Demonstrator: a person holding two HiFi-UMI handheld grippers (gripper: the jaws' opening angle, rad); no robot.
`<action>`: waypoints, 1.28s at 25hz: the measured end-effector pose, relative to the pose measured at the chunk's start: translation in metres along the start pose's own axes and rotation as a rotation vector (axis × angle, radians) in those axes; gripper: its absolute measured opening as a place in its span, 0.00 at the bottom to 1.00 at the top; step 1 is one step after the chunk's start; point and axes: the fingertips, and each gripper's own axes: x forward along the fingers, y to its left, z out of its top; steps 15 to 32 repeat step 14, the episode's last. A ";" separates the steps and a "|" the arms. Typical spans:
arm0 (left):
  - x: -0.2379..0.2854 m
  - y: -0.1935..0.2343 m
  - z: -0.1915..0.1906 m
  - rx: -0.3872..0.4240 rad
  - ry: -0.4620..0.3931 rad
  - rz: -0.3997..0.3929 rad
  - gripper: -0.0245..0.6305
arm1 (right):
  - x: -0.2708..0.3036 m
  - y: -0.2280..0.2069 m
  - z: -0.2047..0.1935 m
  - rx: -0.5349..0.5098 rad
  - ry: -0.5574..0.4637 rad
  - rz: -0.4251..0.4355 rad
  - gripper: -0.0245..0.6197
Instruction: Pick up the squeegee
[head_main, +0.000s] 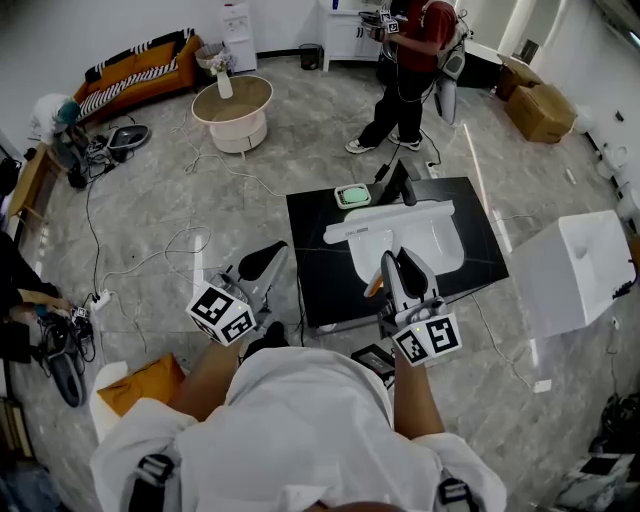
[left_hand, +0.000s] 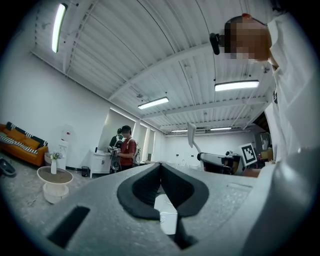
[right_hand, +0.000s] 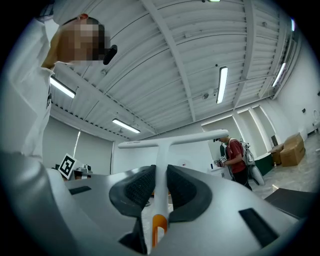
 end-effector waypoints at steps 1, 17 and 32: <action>0.001 0.000 -0.001 -0.004 0.002 -0.001 0.06 | 0.000 -0.002 -0.001 0.005 0.001 -0.004 0.16; 0.016 0.011 -0.017 -0.045 0.020 -0.016 0.06 | 0.015 -0.020 -0.020 0.056 0.027 -0.027 0.16; 0.016 0.011 -0.017 -0.045 0.020 -0.016 0.06 | 0.015 -0.020 -0.020 0.056 0.027 -0.027 0.16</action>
